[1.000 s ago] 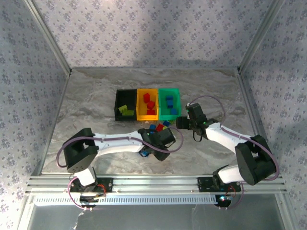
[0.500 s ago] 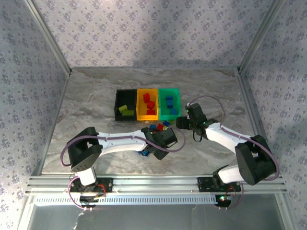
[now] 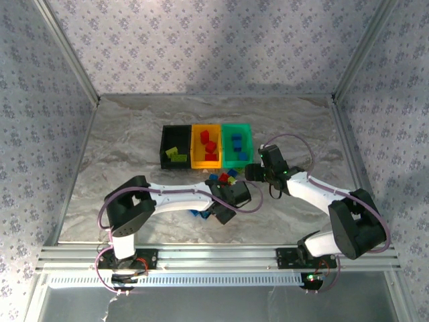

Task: Sort the legos into containers by color
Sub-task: Pick up the lego from the middle-left of the table, then place the lego in the container.

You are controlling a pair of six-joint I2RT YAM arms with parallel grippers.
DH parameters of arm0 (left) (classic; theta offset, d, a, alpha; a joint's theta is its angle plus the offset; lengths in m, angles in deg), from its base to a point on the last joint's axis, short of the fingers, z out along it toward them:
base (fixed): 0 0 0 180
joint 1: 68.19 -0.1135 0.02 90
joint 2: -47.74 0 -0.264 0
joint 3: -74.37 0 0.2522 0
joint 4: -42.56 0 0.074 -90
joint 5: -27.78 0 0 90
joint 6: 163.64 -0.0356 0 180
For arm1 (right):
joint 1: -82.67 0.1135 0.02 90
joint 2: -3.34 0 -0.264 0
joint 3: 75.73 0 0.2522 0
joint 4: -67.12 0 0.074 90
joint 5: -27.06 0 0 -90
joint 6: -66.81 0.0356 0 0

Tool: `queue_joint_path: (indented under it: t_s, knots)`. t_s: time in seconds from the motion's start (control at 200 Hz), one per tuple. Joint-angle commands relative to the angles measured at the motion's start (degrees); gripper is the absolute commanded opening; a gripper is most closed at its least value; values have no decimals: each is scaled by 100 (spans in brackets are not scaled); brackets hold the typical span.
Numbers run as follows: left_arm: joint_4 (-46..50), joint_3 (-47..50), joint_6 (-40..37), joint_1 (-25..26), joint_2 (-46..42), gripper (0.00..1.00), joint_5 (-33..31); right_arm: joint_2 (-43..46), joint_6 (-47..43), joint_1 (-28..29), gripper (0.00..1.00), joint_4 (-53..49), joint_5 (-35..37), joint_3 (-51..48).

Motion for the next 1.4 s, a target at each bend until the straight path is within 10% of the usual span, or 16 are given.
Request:
queue_joint_path:
  t_s: [0.0, 0.285, 0.68, 1.039, 1.394]
  knots:
    - [245, -198, 51, -21, 55, 65, -133, 11, 20, 31, 83, -18, -23, 55]
    - [130, -196, 41, -41, 125, 42, 95, 4, 3, 41, 83, -68, 34, 74]
    - [203, -343, 15, -133, -560, 41, -80, -3, 11, 49, 83, -40, 61, 60]
    - [429, -1176, -87, -1397, -887, 40, -739, 26, 2, 51, 83, -74, 39, 87]
    - [591, -2923, -258, -2342, 678, 43, -1840, -75, 12, 97, 83, 22, -102, 105]
